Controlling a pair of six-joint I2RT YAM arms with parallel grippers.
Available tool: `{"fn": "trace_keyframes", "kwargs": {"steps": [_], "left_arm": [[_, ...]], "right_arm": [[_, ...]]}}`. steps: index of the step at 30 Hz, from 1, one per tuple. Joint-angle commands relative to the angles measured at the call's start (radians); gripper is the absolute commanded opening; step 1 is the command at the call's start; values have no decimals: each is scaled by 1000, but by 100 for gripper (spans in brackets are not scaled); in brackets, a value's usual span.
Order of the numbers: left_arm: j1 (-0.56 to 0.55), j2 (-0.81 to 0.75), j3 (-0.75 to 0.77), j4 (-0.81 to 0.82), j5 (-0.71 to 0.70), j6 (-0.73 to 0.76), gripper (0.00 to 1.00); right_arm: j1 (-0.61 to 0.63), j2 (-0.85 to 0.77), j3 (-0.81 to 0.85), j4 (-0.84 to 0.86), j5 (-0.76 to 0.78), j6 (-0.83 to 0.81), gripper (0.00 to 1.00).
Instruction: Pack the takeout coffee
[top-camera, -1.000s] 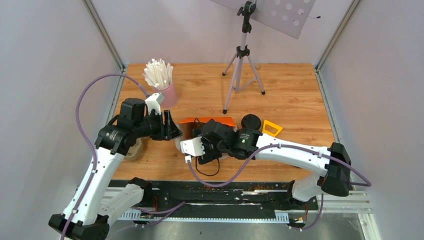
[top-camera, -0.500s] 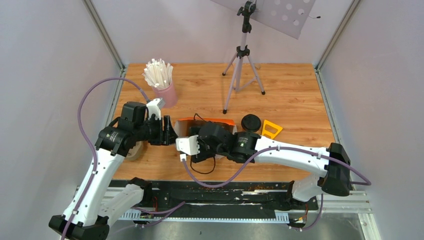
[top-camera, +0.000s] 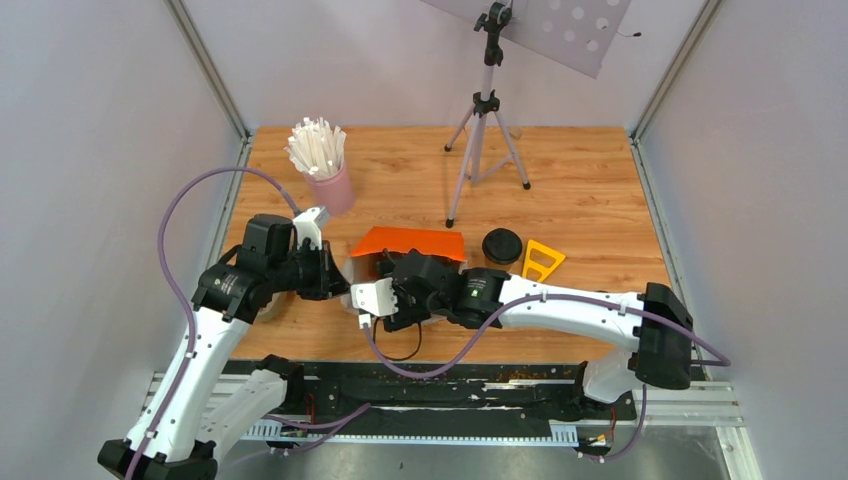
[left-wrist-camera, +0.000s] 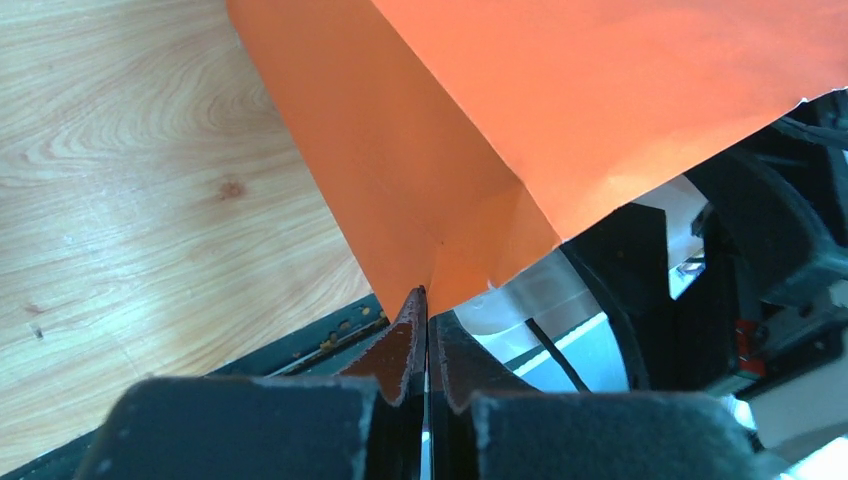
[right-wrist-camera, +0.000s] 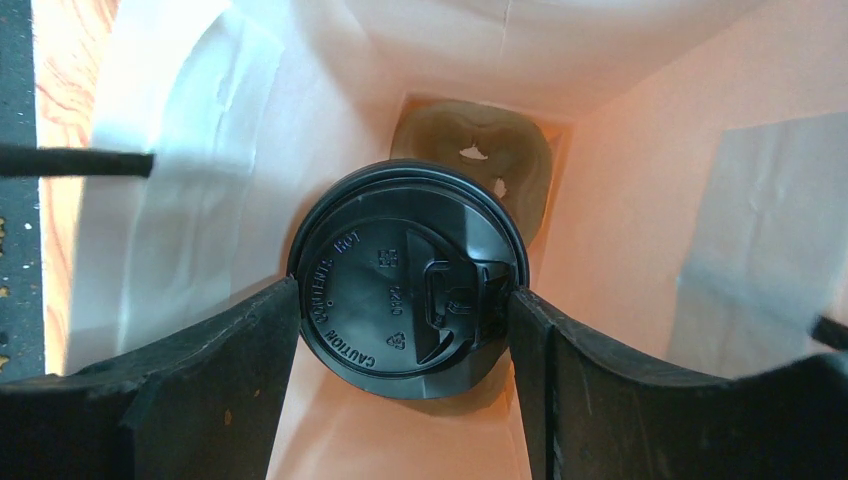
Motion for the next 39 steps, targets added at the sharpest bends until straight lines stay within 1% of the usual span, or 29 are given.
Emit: {"fn": "trace_keyframes", "kwargs": {"steps": [1,8,13,17,22,34,39], "left_arm": [[3,-18,-12,32,48,2,0],[2,-3,2,16,60,29,0],[3,3,5,30,82,18,0],[3,1,-3,39,90,0,0],[3,2,-13,53,104,-20,0],[3,-24,-44,54,106,-46,0],[3,-28,-43,41,102,-41,0]], "right_arm": [[1,32,-3,57,67,-28,72],[-25,36,-38,126,-26,-79,72],[-45,41,-87,149,-68,-132,72],[-51,73,-63,109,-53,-166,72],[-63,103,-58,111,-25,-197,72],[-67,157,-64,141,34,-210,72],[-65,165,-62,166,111,-212,71]]}}
